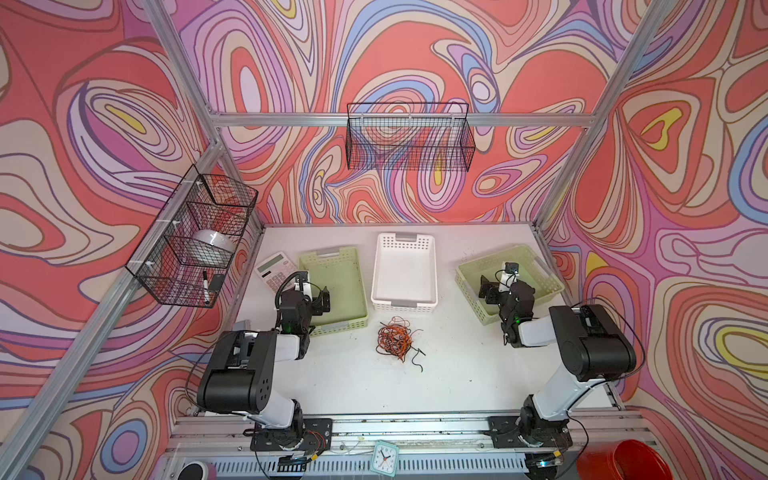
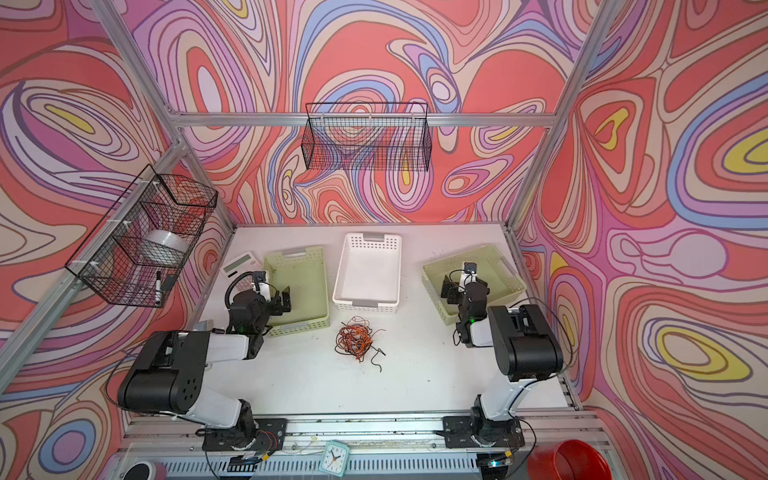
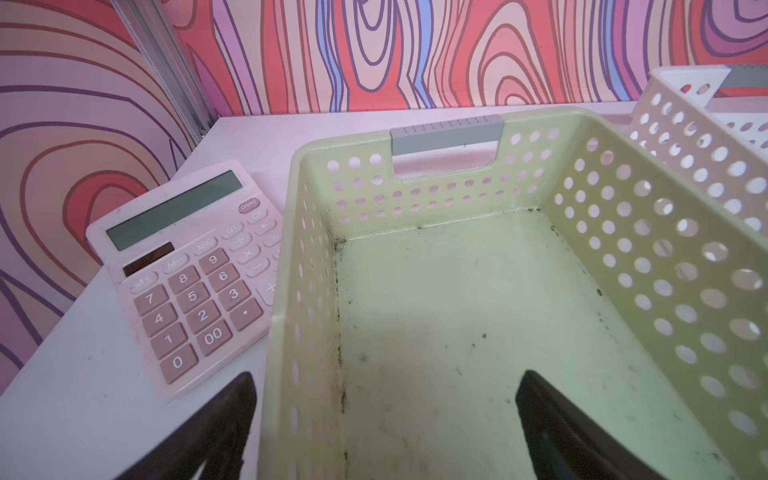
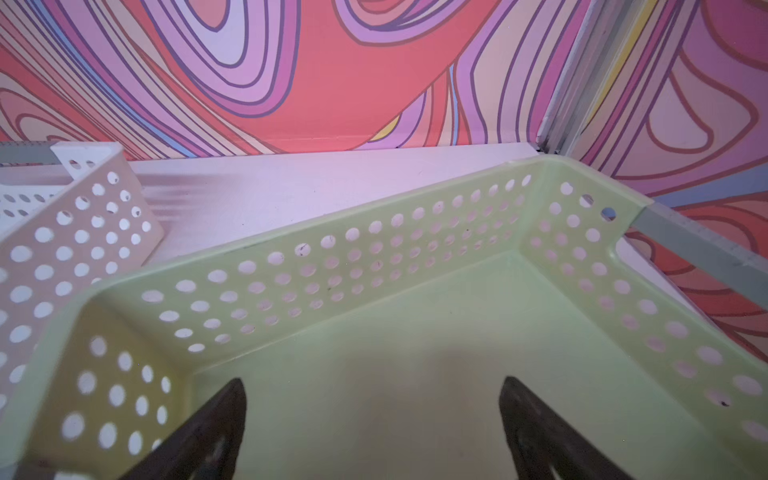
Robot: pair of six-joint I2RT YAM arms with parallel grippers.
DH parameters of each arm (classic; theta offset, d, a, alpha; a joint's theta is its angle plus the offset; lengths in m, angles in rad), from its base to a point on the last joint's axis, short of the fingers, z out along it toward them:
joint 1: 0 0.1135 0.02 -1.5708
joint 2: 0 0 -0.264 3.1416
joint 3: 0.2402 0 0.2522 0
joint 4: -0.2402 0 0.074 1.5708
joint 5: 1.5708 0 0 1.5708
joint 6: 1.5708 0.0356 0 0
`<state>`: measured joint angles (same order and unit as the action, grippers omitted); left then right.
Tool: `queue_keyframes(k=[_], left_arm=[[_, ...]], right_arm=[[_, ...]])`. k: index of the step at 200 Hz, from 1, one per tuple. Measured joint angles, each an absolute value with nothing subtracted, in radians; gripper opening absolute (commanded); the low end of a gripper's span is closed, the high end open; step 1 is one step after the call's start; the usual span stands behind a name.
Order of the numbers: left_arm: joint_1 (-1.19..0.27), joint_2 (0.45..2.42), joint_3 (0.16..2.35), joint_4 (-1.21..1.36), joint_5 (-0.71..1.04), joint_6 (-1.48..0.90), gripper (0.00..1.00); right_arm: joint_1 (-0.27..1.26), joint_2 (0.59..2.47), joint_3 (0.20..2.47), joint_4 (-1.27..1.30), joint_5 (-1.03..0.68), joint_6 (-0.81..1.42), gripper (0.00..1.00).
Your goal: Untangle the cables
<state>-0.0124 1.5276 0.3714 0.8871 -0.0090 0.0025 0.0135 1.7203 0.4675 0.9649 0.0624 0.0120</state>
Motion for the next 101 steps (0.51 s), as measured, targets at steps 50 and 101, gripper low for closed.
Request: queue_keyframes(k=[50,101], left_arm=[[-0.012,1.528,0.371,0.887,-0.009,0.002,1.00],[-0.012,1.528,0.371,0.887,-0.009,0.002,1.00]], right_arm=[[0.014,1.720,0.467,0.965,0.059,0.012,0.98],[0.009,1.720,0.467,0.964,0.050,0.013,0.98]])
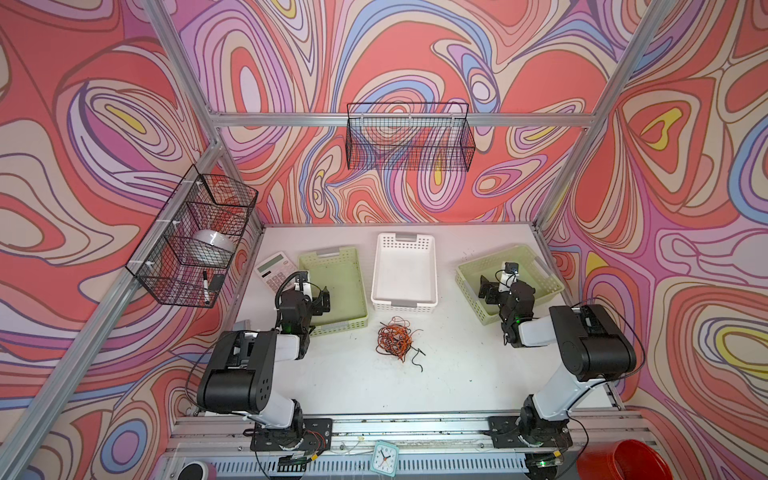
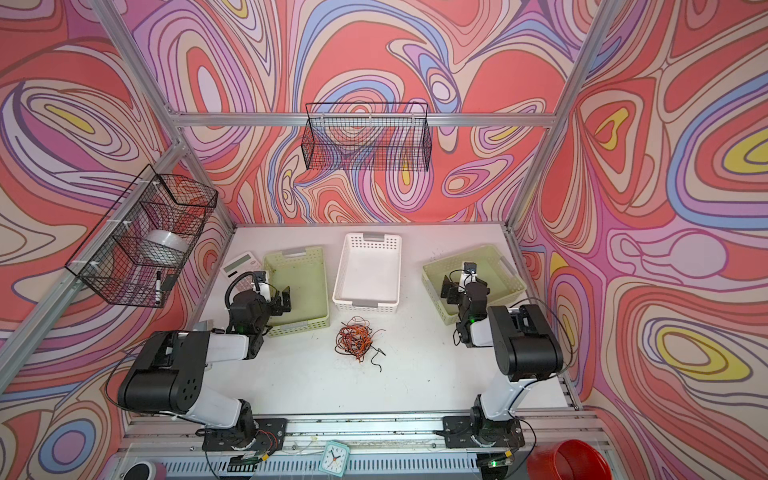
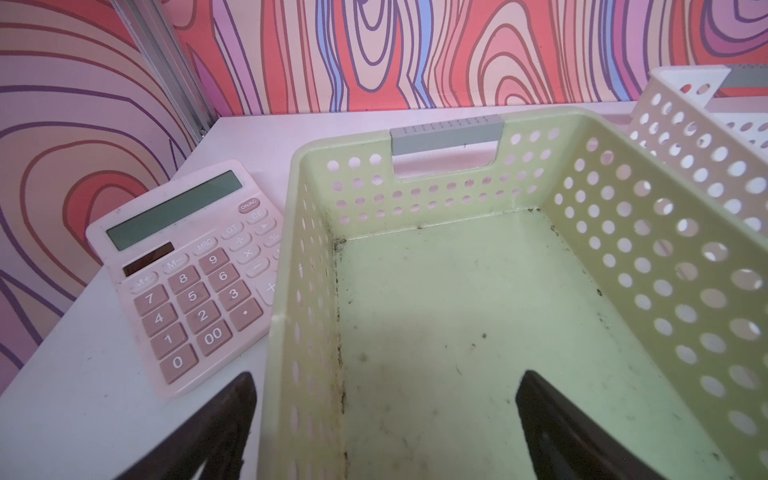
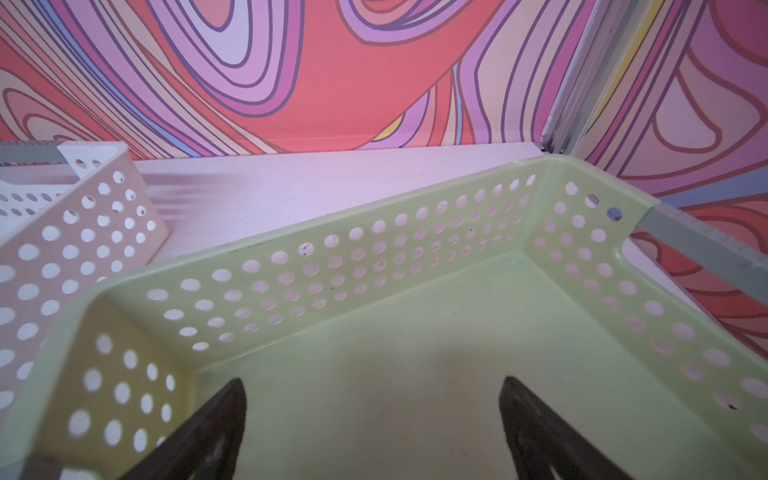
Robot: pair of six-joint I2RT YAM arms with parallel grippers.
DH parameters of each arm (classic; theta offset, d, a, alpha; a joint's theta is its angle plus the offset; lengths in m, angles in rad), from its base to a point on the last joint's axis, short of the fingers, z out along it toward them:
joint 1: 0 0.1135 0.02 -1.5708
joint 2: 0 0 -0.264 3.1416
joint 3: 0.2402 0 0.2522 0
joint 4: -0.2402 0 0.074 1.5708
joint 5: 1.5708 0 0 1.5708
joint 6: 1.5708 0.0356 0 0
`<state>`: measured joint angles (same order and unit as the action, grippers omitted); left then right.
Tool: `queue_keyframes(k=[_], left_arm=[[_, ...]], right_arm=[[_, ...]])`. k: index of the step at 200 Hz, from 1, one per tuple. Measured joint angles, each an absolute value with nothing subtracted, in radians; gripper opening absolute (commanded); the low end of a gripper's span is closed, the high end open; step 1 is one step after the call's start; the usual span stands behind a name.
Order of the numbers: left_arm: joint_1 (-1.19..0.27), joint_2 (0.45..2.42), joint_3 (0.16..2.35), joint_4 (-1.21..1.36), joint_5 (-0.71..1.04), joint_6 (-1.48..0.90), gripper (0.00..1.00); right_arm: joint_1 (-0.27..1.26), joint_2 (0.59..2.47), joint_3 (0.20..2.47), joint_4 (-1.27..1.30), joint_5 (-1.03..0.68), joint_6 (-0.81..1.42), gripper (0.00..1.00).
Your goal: Untangle the cables
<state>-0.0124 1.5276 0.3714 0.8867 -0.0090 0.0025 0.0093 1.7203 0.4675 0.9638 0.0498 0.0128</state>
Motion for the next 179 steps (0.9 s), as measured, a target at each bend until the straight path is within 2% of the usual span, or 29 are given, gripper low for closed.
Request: queue_keyframes(k=[179], left_arm=[[-0.012,1.528,0.371,0.888,-0.008,0.003,0.96]], right_arm=[[0.008,1.720,0.467,0.964,0.041,0.014,0.96]])
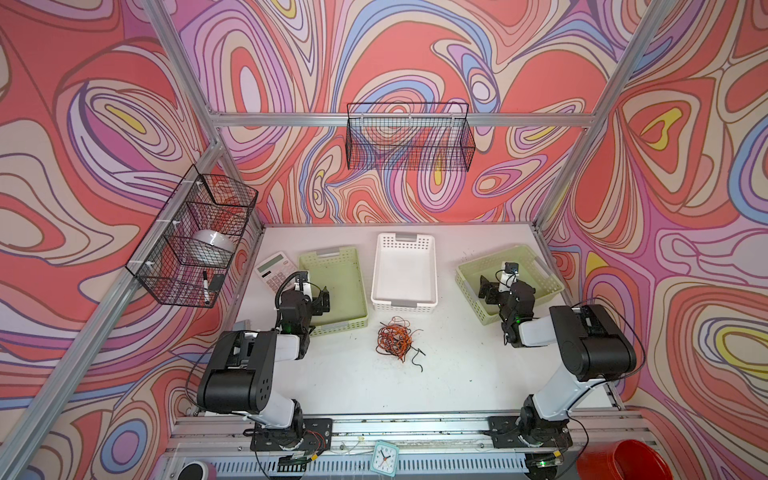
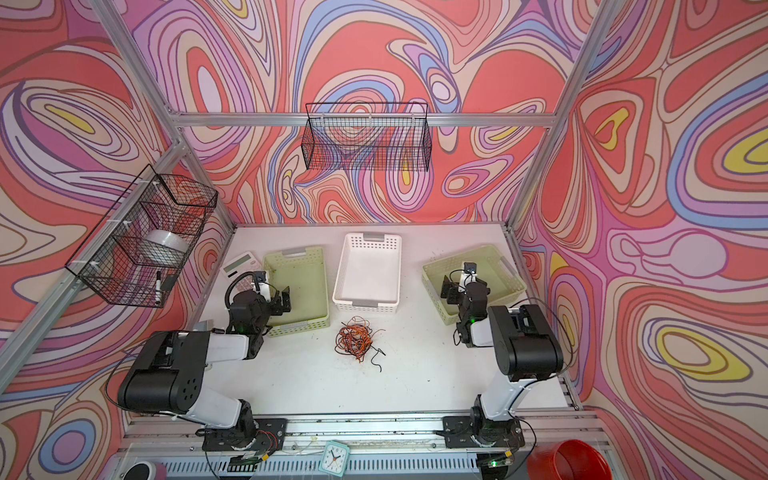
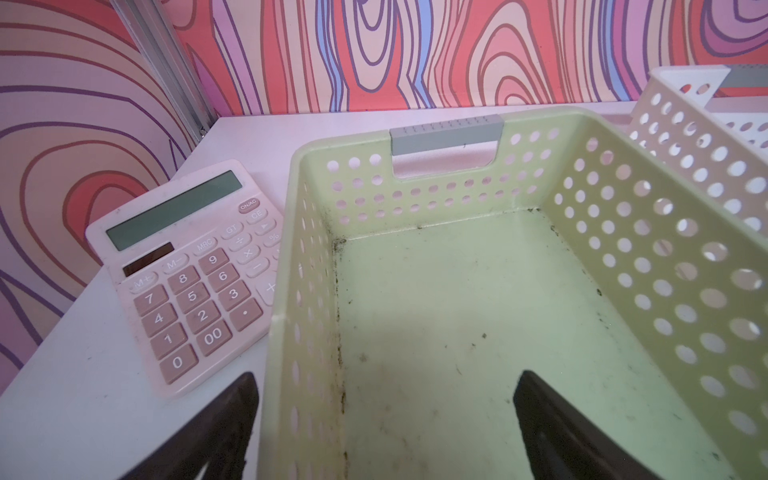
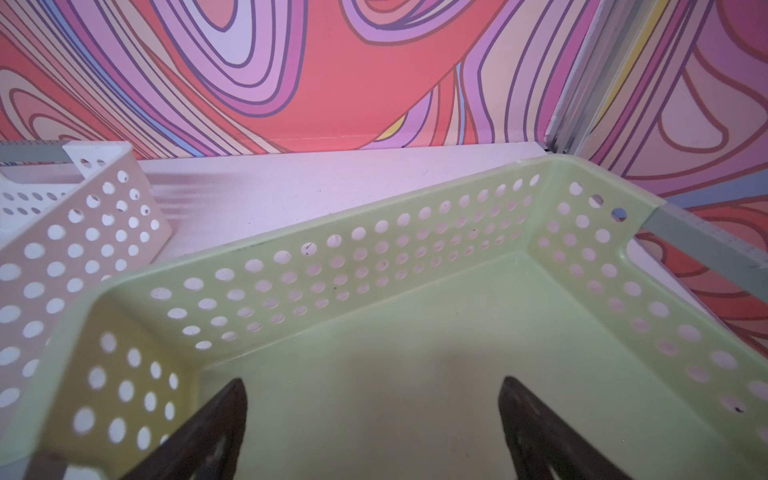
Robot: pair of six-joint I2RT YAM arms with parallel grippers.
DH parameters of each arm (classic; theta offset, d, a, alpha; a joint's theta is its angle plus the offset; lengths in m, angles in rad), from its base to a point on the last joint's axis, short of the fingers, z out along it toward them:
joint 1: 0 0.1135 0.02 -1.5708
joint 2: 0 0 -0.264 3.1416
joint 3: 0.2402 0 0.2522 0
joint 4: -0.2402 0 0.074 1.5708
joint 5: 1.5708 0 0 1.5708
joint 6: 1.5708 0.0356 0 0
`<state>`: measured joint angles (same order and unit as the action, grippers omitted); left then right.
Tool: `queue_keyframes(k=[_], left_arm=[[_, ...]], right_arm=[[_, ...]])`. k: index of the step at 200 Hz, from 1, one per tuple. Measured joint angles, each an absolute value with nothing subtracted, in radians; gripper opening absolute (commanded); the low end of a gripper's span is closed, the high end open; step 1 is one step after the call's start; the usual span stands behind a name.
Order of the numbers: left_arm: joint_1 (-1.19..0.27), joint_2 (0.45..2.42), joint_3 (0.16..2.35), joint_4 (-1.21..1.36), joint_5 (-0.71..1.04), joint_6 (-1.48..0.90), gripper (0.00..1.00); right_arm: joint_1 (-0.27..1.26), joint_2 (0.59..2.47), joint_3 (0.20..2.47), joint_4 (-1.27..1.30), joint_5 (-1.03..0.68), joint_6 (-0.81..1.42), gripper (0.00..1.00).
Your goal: Untangle the cables
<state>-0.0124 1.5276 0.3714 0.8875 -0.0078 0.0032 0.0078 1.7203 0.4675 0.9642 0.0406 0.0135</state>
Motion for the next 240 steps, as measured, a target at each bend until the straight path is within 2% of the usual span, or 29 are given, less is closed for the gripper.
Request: queue_keyframes(k=[49,74,105,130,172,240], left_arm=[[-0.012,1.422,0.376,0.779,-0.001,0.003,0.96],[-0.012,1.303,0.439,0.614,0.033,0.004,0.93],[-0.035,1.223,0.600,0.408,0.159,0.008,0.88],[-0.164,1.210,0.698,0.253,0.241,0.054,0.85],[-0.387,1.240,0.738,0.086,0.349,0.094,0.80],[-0.584,1.354,0.776,-0.018,0.365,0.077,0.77]], right_arm=[[0.008,1.628,0.463,0.892,0.056,0.015,0.94],[0.007,1.488,0.504,0.739,0.049,0.021,0.92],[0.010,1.380,0.624,0.521,-0.018,0.046,0.87],[0.047,1.349,0.698,0.364,-0.080,0.065,0.84],[0.206,1.351,0.759,0.140,-0.155,0.098,0.76],[0.375,1.345,0.725,0.025,-0.183,0.210,0.70]])
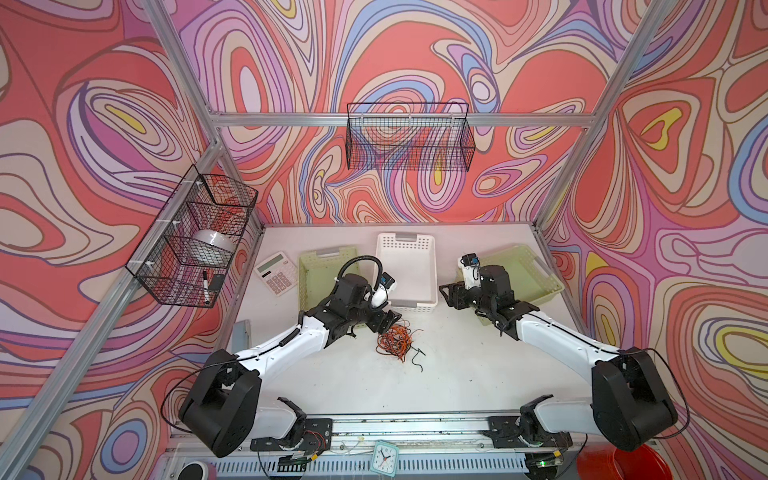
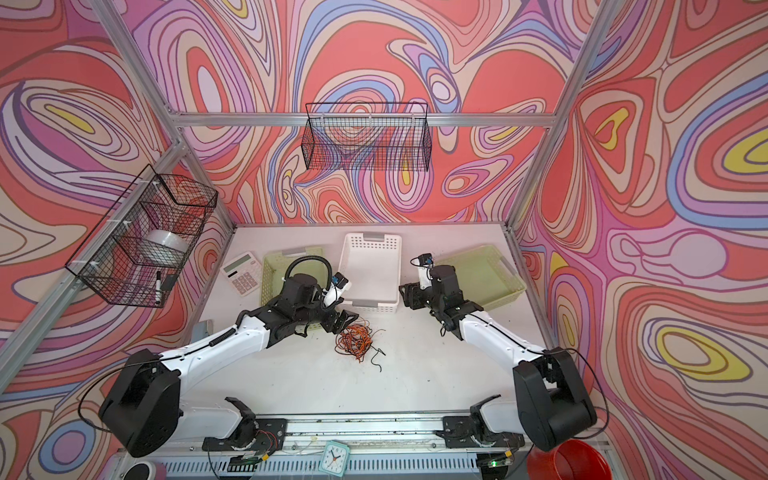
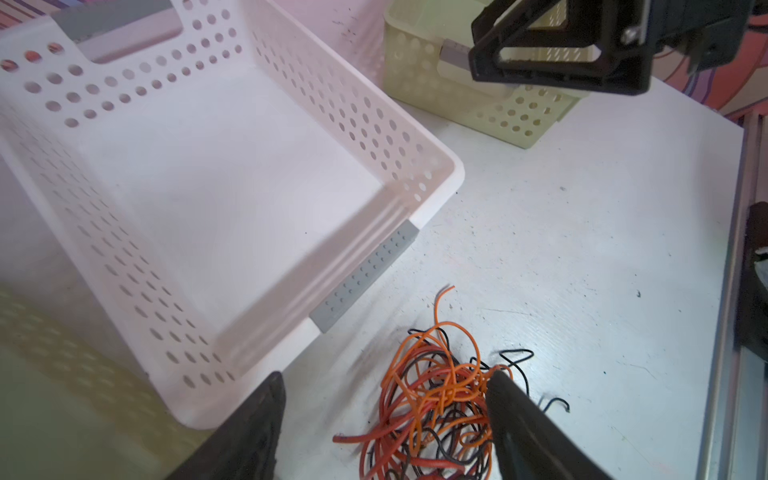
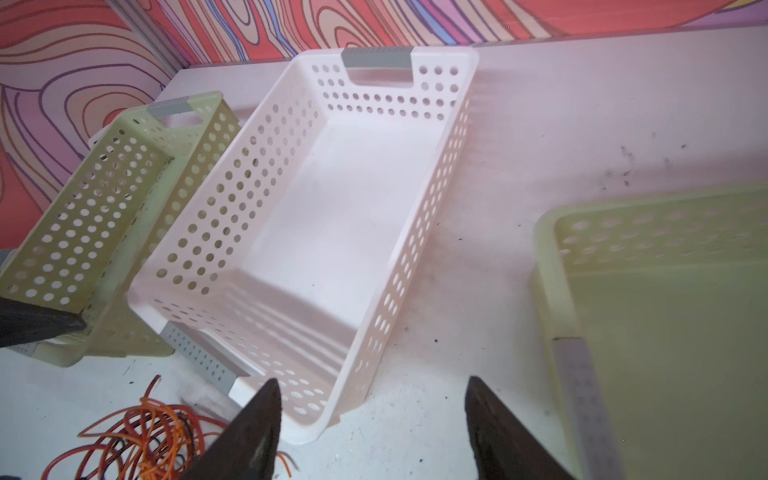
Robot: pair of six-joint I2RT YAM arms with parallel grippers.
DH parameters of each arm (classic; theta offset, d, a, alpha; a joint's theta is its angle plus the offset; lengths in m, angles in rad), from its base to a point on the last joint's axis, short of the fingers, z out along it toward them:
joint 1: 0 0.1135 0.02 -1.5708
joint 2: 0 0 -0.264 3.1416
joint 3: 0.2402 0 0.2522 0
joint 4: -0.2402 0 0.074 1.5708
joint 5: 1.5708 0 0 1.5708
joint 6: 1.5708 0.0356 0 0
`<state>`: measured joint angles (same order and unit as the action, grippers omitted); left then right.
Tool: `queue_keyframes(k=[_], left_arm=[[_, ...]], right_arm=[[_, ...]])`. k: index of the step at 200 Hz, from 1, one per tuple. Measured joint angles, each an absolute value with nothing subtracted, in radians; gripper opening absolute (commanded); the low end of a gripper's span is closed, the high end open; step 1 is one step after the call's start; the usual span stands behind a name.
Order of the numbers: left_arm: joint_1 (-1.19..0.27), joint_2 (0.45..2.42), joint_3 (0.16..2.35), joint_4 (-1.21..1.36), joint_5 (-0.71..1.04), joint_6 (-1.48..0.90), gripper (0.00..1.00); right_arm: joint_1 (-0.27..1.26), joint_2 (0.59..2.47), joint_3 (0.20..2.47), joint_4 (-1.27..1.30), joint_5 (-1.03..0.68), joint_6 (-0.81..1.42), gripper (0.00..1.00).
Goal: Untangle the cables
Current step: 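Reach both grippers toward the tangled red, orange and black wires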
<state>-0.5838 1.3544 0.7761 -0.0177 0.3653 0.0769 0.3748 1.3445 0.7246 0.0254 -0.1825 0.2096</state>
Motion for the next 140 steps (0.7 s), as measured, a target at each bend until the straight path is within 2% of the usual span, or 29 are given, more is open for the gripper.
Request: queue_keyframes(k=[26,87,121,140], left_arm=[[-0.620,1.357,0.774,-0.017,0.350,0.057,0.74],[-0.638,1.376,0.748,-0.019,0.226,0.016,0.59],[-0.638,1.386,0.745,-0.019,0.206,0.010,0.47],[-0.638,1.401,0.745,-0.024,0.205,0.010,0.44]], right_arm=[[0.401,1.343,0.697,0.002,-0.183,0.235,0.68],[0.462,1.343,0.690,-0.010,-0.172,0.274,0.63],[0.493,1.343,0.678,-0.009,-0.163,0.291,0.61],[0.509,1.343,0.678,-0.008,-0.156,0.295,0.61]])
